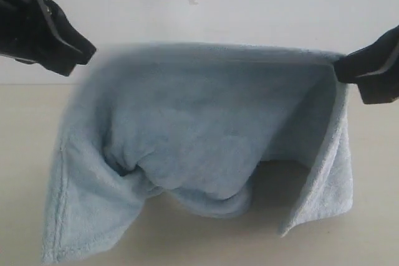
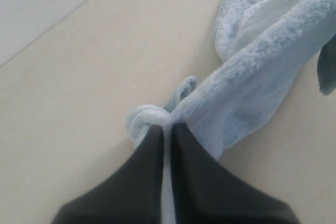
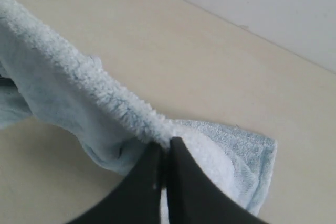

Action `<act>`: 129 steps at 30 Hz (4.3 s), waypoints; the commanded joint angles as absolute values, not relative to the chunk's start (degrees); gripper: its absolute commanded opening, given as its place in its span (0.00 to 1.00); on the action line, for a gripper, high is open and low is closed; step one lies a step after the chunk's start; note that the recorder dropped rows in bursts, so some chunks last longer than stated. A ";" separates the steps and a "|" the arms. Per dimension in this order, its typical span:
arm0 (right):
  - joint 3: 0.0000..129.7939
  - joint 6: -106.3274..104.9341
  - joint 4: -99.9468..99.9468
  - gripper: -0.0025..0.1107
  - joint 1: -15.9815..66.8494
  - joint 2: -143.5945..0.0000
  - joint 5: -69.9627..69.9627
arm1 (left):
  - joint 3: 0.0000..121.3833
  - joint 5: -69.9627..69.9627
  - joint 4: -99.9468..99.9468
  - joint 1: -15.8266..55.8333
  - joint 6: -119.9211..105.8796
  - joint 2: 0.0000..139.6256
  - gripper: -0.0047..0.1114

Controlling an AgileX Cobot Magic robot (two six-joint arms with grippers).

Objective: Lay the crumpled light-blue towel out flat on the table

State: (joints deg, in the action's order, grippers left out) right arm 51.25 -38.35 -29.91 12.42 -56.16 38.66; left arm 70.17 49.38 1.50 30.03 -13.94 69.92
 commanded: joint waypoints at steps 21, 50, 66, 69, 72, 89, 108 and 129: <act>51.43 -38.61 -27.94 0.02 12.02 -45.32 44.12 | 52.94 56.24 17.55 29.90 -23.83 72.38 0.40; 51.43 -38.47 -27.94 0.02 12.02 -45.32 42.92 | 32.04 23.94 48.46 44.69 -60.26 87.26 0.52; 51.43 -38.47 -27.94 0.02 12.02 -45.32 42.82 | 31.67 15.10 48.82 46.06 -60.10 96.16 0.52; 51.43 -38.47 -27.94 0.02 12.02 -45.32 42.82 | 31.67 14.33 49.03 46.06 -60.10 96.51 0.51; 51.43 -38.47 -27.94 0.02 12.02 -45.32 42.82 | 31.89 14.33 49.03 46.06 -60.10 96.51 0.51; 51.43 -38.47 -27.94 0.02 12.02 -45.32 42.82 | 34.42 18.04 52.09 46.06 -60.22 96.51 0.49; 51.43 -37.78 -28.16 0.02 12.02 -45.32 45.53 | 34.56 17.41 40.09 45.53 -51.10 83.88 0.07; 51.32 -38.03 -28.92 0.02 12.02 -52.42 47.53 | 34.56 24.14 1.00 31.18 -13.58 61.41 0.07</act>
State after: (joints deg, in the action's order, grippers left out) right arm 51.25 -37.46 -28.06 12.08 -51.26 47.60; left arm 34.26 23.56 4.23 32.20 -17.82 63.60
